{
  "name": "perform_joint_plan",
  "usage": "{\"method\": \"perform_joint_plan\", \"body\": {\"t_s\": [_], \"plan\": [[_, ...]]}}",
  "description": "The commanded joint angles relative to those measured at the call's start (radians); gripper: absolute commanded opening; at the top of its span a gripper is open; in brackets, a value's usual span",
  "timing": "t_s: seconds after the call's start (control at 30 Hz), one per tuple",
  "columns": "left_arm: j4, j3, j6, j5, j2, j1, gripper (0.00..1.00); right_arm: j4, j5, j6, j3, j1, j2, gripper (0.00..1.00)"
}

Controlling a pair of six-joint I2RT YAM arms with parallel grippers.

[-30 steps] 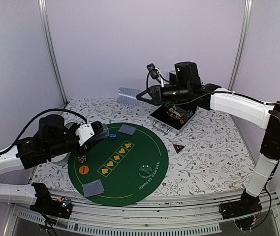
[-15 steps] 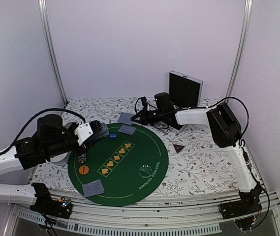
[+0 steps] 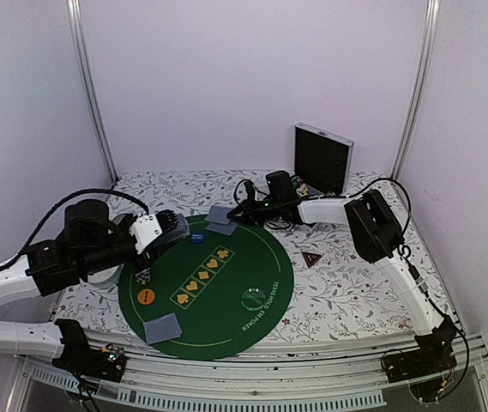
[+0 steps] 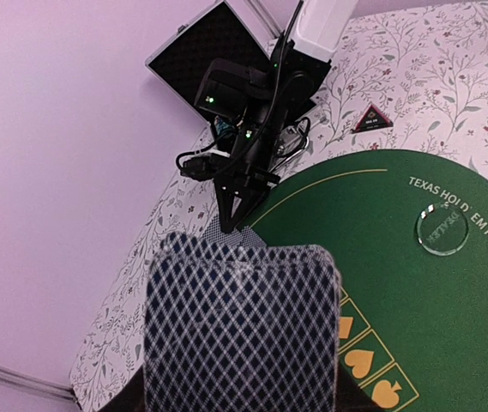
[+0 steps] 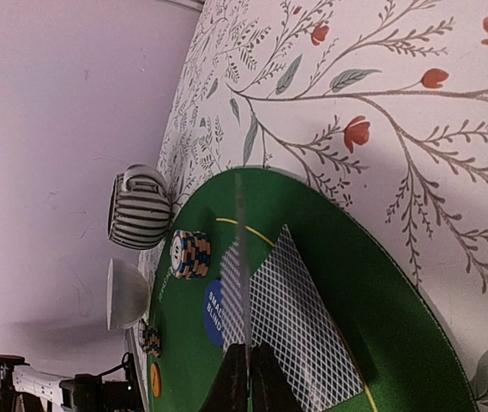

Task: Distribute texas hold em gaming equipment
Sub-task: Distribute the poker card in the small blind area, then pick up the poker card from the face-down deck piles.

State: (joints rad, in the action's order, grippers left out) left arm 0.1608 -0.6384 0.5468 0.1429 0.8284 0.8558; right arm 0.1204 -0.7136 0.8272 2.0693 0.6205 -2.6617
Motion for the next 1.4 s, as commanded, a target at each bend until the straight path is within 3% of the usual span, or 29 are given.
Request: {"method": "perform_joint_plan", "body": {"t_s": [0.0, 0.2, 0.33, 0.57, 0.63, 0.7, 0.73, 1.03, 1.2, 1.37], "plan": [[-0.031, 0.008, -0.005, -0.003, -0.012, 0.011, 0.43, -0.039, -0.006, -0.009, 0.027, -0.003, -0.01, 0.07], [-0.031, 0.011, -0.005, -0.004, -0.018, 0.012, 0.43, -0.066, 0.004, -0.042, -0.026, -0.002, 0.028, 0.11], [-0.03, 0.01, -0.005, -0.006, -0.017, 0.011, 0.43, -0.11, 0.071, -0.085, -0.063, -0.003, 0.091, 0.28], [-0.031, 0.011, -0.005, -0.006, -0.016, 0.012, 0.43, -0.216, 0.316, -0.235, -0.153, 0.002, 0.298, 0.54], [-0.032, 0.011, -0.005, -0.007, -0.016, 0.011, 0.43, -0.259, 0.366, -0.271, -0.159, 0.011, 0.368, 0.64], [-0.031, 0.011, -0.004, -0.007, -0.017, 0.011, 0.43, -0.32, 0.416, -0.315, -0.161, 0.03, 0.416, 0.83], [-0.031, 0.012, -0.004, -0.007, -0.017, 0.011, 0.43, -0.341, 0.446, -0.339, -0.162, 0.045, 0.443, 0.98], [-0.032, 0.01, -0.002, -0.025, -0.017, 0.011, 0.43, -0.341, 0.746, -0.752, -0.26, 0.236, 0.731, 0.99], [-0.032, 0.011, -0.001, -0.036, -0.017, 0.011, 0.43, -0.151, 0.581, -0.975, -0.444, 0.269, 0.915, 0.99], [-0.032, 0.013, 0.002, -0.044, -0.018, 0.012, 0.43, 0.309, 0.354, -0.926, -0.776, 0.27, 1.084, 0.99]]}}
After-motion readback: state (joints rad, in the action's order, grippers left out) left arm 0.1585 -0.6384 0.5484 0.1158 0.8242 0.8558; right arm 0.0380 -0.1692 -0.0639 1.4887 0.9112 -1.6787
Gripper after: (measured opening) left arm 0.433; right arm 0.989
